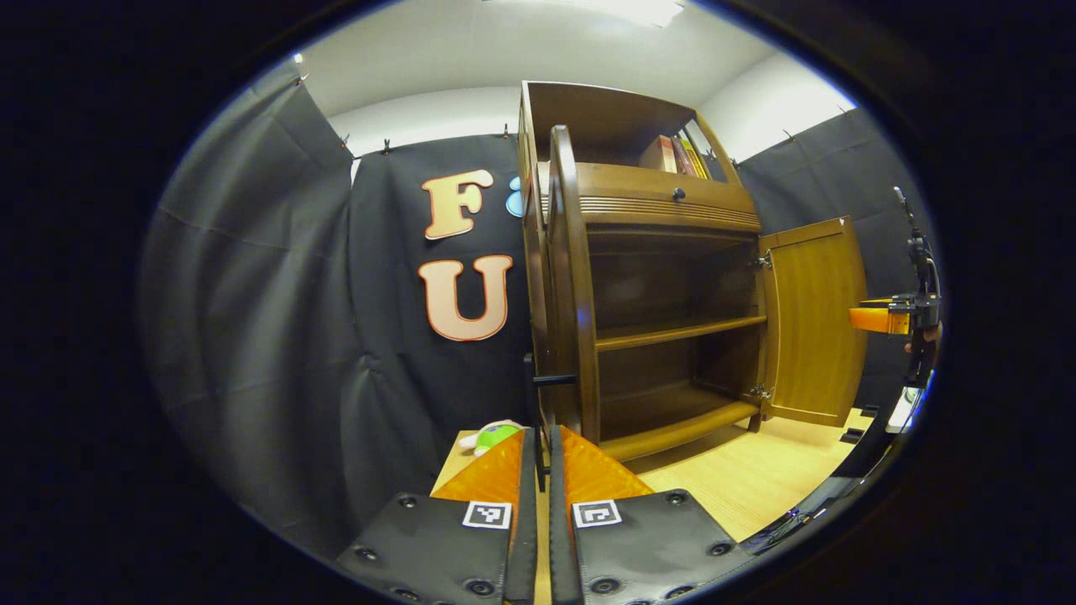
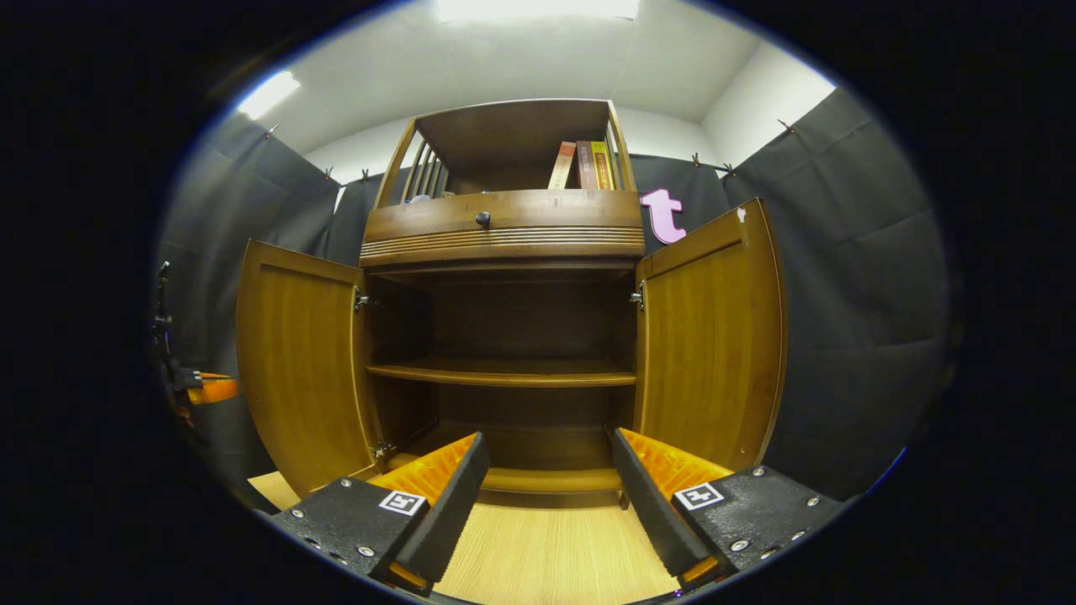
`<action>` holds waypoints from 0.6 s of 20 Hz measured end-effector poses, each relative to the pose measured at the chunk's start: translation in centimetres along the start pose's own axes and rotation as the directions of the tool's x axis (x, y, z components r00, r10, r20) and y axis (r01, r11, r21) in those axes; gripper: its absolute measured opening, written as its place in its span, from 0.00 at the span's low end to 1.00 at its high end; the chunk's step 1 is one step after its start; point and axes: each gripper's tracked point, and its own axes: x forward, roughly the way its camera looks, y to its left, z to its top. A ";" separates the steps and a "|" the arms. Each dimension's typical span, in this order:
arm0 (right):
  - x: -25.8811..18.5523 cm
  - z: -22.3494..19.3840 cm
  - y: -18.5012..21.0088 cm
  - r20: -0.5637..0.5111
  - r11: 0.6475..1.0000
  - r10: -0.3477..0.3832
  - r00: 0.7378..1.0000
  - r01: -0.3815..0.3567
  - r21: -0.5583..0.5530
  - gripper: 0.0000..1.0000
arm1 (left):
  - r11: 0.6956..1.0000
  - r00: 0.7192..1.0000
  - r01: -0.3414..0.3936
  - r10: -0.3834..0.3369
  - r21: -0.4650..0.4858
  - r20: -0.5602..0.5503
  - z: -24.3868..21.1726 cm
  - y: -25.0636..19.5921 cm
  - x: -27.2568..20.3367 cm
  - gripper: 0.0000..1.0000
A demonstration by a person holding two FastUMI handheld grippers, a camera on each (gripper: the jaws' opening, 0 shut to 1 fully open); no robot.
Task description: Open the right door of the double-door shoe cabinet with the right hand, and open the left door with the left hand.
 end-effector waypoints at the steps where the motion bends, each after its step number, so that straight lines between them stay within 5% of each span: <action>1: 0.3 0.1 -0.2 0.002 1.000 0.005 1.000 -0.005 -0.001 0.92 | 1.000 1.000 -0.007 0.007 -0.008 0.008 1.0 -1.2 -0.8 0.13; 12: 0.6 1.2 -3.6 -0.003 0.999 0.049 0.999 -0.049 -0.006 0.92 | 0.991 0.996 -0.013 0.025 -0.136 0.085 9.1 -19.3 5.5 0.14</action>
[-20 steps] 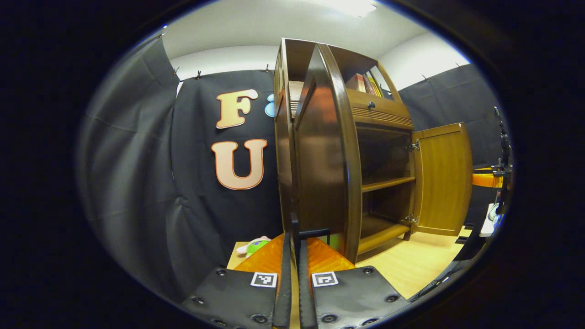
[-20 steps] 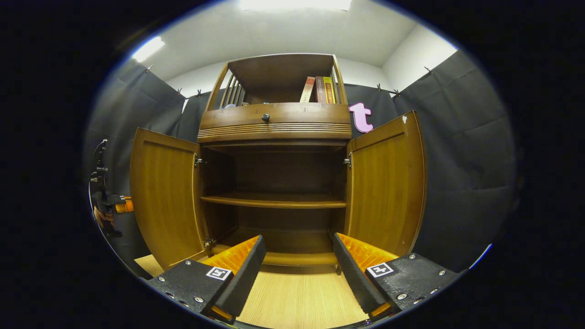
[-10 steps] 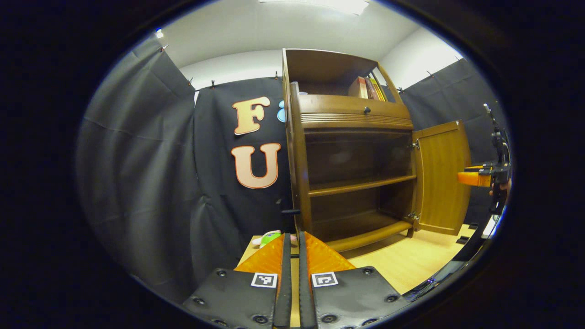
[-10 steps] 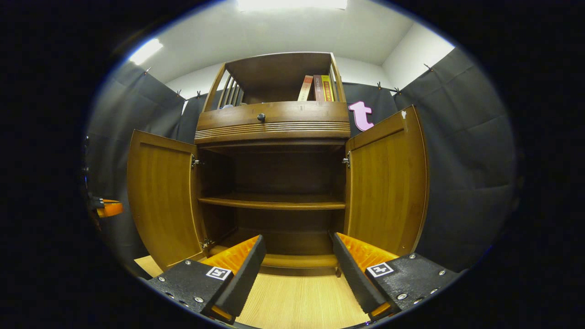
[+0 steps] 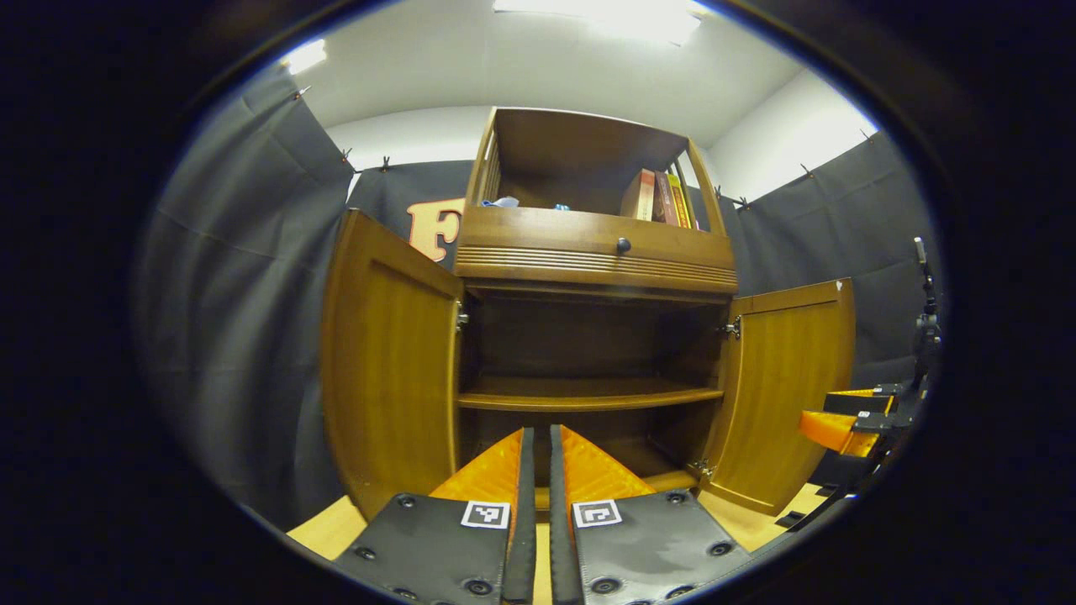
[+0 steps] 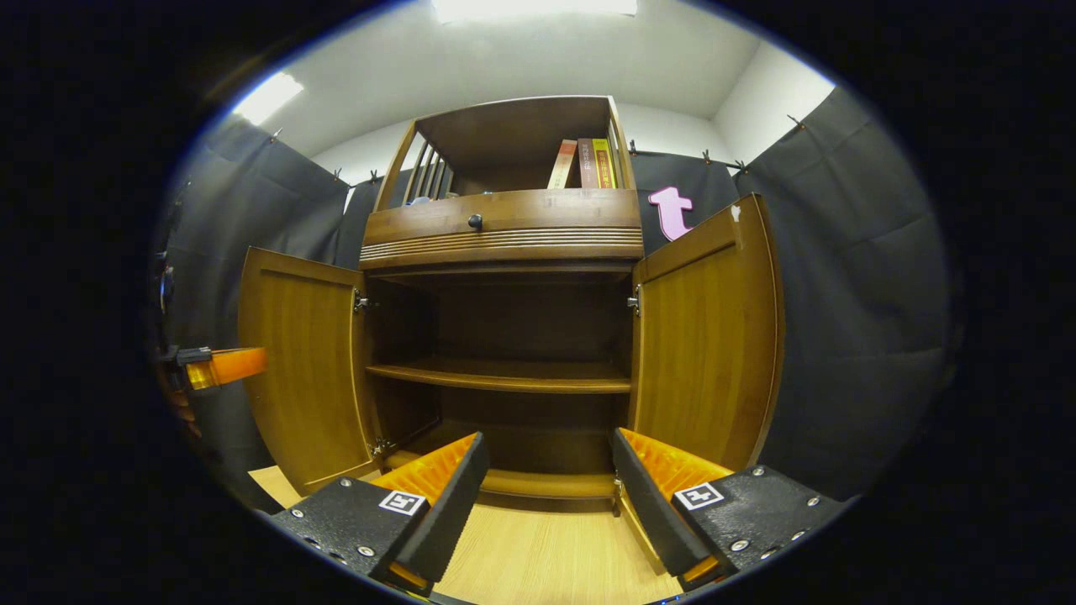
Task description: Open the right door of the double-door shoe cabinet with the right hand, and open the left door with the left hand.
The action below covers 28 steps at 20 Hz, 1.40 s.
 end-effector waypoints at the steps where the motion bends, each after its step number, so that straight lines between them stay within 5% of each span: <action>1: -0.1 0.1 -0.5 0.002 1.000 -0.004 1.000 0.004 0.004 0.92 | 1.000 1.000 0.005 -0.005 0.000 -0.008 -0.4 -1.5 0.8 0.14; 9: -0.9 -0.7 -3.0 -0.003 0.999 0.024 1.000 -0.024 0.023 0.92 | 0.999 0.999 -0.023 0.021 -0.046 -0.040 -3.7 -5.7 4.1 0.17; 11: -0.6 -1.0 -3.3 -0.008 0.999 0.040 0.999 -0.039 0.025 0.92 | 0.998 0.998 -0.046 0.044 -0.049 -0.039 -3.8 -5.7 4.4 0.27; 15: -0.1 -1.4 -3.4 -0.010 0.996 0.073 0.997 -0.072 0.046 0.92 | 0.995 0.995 -0.099 0.099 0.023 -0.016 -4.2 -5.6 4.5 0.75; 18: 0.4 -1.7 -3.5 -0.014 0.996 0.083 0.996 -0.083 0.042 0.92 | 0.994 0.994 -0.105 0.106 0.023 -0.029 -4.7 -5.8 4.5 0.98; 28: 1.4 -1.7 -3.3 0.002 0.995 0.079 0.997 -0.079 0.065 0.92 | 0.991 0.991 -0.134 0.134 0.029 0.010 -3.2 -4.2 5.0 0.98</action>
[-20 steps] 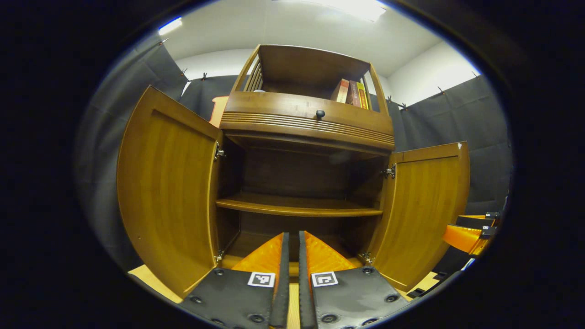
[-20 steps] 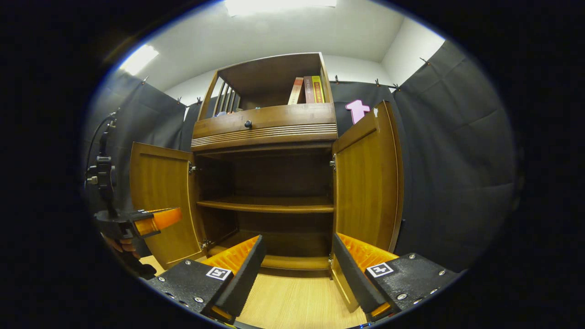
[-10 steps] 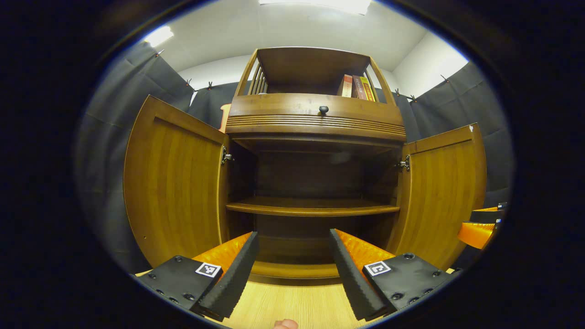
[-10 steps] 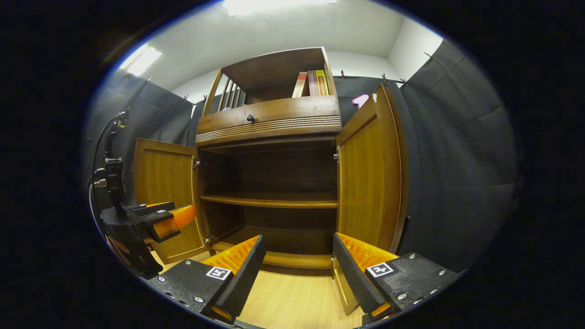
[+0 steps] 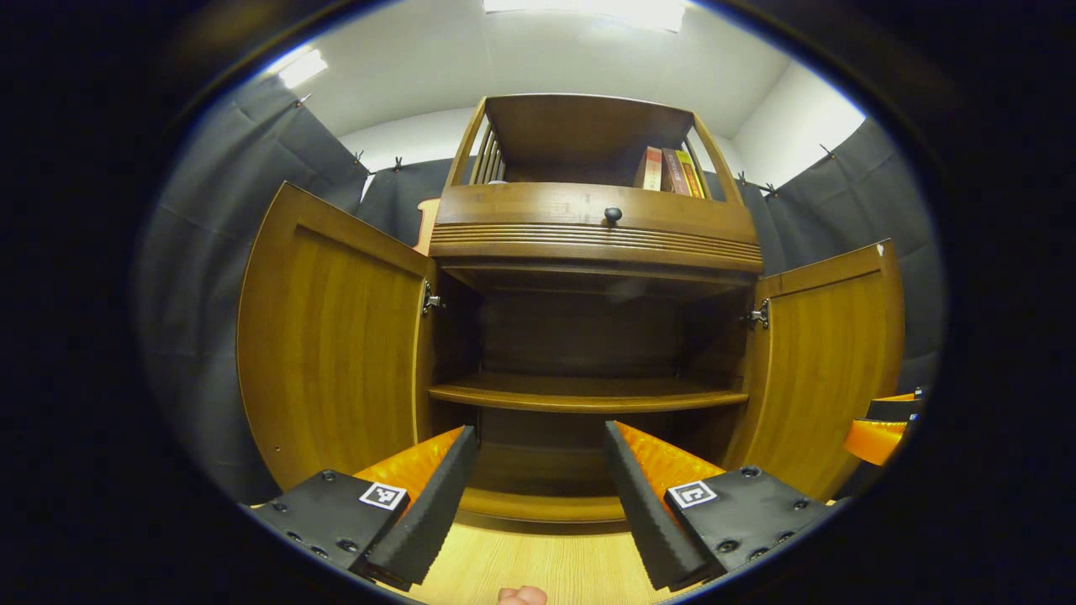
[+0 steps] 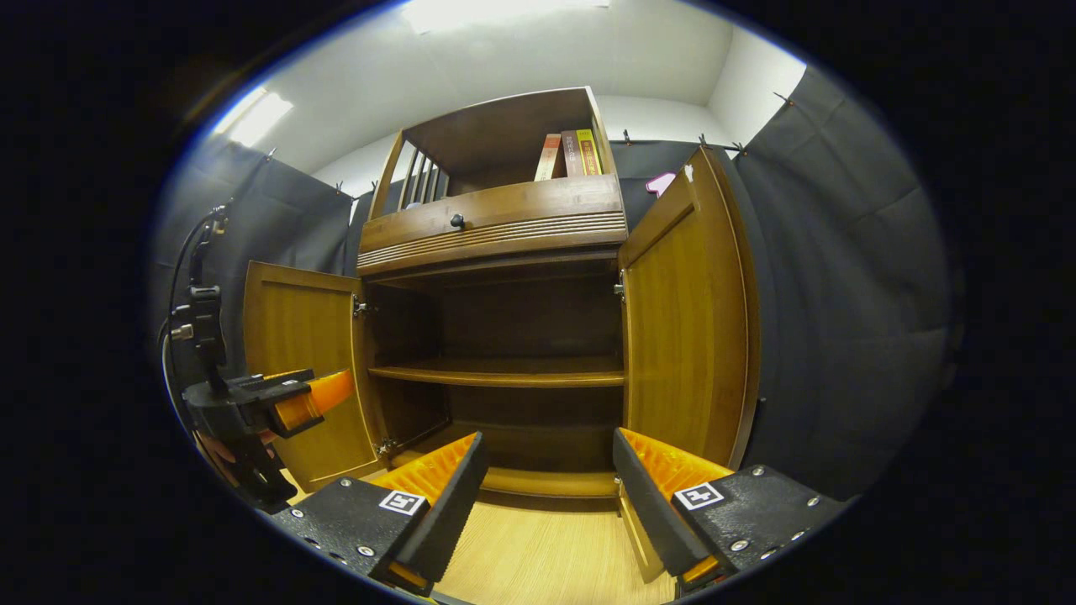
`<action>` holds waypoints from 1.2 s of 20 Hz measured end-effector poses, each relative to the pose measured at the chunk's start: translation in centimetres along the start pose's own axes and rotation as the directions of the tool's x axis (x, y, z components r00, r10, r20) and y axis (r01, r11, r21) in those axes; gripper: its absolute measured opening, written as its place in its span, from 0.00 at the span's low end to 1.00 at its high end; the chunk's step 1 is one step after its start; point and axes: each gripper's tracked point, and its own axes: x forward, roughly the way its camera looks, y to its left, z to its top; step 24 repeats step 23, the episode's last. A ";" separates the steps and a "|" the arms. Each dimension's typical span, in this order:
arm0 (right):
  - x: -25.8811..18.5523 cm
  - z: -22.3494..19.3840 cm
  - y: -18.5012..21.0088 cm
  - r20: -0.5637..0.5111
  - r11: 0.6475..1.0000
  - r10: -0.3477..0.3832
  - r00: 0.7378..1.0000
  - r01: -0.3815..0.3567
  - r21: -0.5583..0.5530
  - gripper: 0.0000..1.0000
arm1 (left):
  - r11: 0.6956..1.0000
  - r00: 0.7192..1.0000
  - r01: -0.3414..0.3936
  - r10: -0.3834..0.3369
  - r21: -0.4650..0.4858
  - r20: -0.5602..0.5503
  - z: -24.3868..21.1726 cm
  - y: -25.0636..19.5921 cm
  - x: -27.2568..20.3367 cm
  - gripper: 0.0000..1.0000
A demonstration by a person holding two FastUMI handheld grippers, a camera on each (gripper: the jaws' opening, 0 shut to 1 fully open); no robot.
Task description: Open the right door of the double-door shoe cabinet with the right hand, and open the left door with the left hand.
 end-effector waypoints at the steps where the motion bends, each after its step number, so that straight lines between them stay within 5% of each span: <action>1: 0.1 -0.1 0.0 -0.002 1.000 -0.001 1.000 0.001 0.005 0.92 | 1.000 1.000 -0.002 0.002 0.014 -0.002 0.0 0.1 0.1 0.98; 19: 0.8 -0.6 1.1 -0.001 1.000 0.010 1.000 -0.010 0.014 0.92 | 1.000 0.998 -0.007 0.007 -0.008 0.058 2.0 1.0 0.5 0.96; 20: 0.7 -0.5 1.0 0.000 1.000 0.009 1.000 -0.009 0.015 0.82 | 1.000 0.998 -0.006 0.006 -0.007 0.058 2.0 0.9 0.5 0.96; 24: 0.8 -0.5 0.8 0.001 1.000 0.004 1.000 -0.004 0.014 0.82 | 1.000 0.998 -0.007 0.007 -0.003 0.059 2.1 0.9 0.6 0.96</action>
